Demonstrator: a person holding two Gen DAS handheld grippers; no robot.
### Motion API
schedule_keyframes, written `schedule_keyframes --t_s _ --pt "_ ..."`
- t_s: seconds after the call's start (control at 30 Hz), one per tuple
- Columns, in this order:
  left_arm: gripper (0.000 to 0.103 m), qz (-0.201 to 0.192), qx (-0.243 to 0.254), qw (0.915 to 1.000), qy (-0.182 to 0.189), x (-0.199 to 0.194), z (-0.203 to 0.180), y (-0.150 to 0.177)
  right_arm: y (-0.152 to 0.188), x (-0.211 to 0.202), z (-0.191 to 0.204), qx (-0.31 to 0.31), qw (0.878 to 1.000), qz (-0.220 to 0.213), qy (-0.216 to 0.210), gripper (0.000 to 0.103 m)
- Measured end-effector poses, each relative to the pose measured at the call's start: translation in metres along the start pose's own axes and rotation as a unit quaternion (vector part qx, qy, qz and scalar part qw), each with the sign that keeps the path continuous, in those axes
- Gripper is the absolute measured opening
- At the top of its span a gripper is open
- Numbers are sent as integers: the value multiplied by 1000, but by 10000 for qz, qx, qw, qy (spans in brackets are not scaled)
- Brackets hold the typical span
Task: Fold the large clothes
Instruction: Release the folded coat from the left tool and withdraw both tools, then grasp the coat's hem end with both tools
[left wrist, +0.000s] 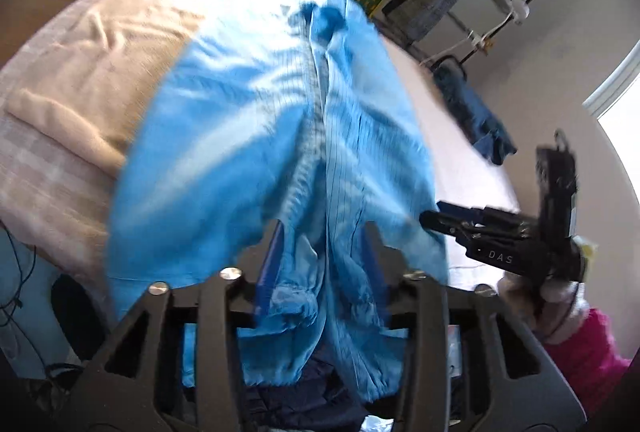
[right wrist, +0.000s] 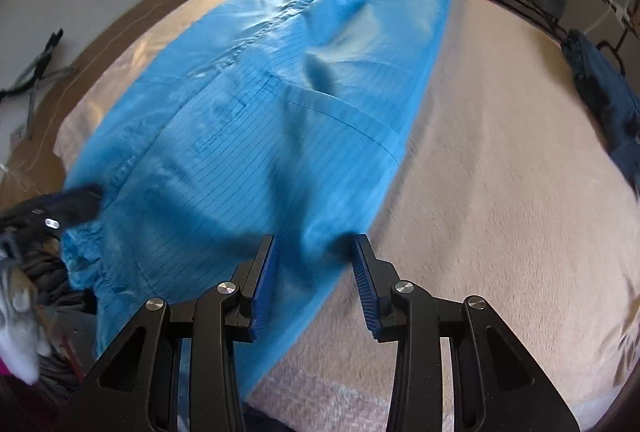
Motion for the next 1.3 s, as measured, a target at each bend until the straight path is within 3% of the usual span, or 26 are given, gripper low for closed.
schedule_keyframes --t_s 0.1,0.17,0.27,0.33,0.5,0.7,1.13,1.2,1.3 --pt "47 -80 316 9990 -315 -23 6 -12 3 -25 -5 218 9990 -323 -234 36" --pt "47 -165 718 9945 -745 -36 7 -19 6 -38 -3 304 9978 -495 -309 36" --pt "48 -318 1512 9757 -1556 -46 3 -24 17 -57 3 319 9959 -816 -225 36" --pt "50 -393 1705 9692 -1736 -51 3 -26 23 -66 8 288 9947 -977 -157 36" --pt "55 -453 1803 9651 -1843 -60 7 -28 37 -78 18 195 9926 -1198 25 36" --pt "62 -547 1798 9627 -1945 -67 8 -32 46 -77 15 282 9933 -1102 206 40" --pt "63 -389 1653 9651 -1993 -64 27 -36 52 -47 9 696 9971 -290 -82 40" --pt "69 -263 1562 9688 -1908 -61 31 -36 52 -44 8 762 9968 -198 -139 41" --pt "75 185 1070 9862 -1250 -51 46 -38 54 -38 1 960 9950 -55 -271 51"
Point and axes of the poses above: each gripper's, at about its wrist camera, not at the fingertips, and x roughly the way its jaws point, z to its left, y to its underside, the point moved 2 cm from there along x, roughly the way its jaws point
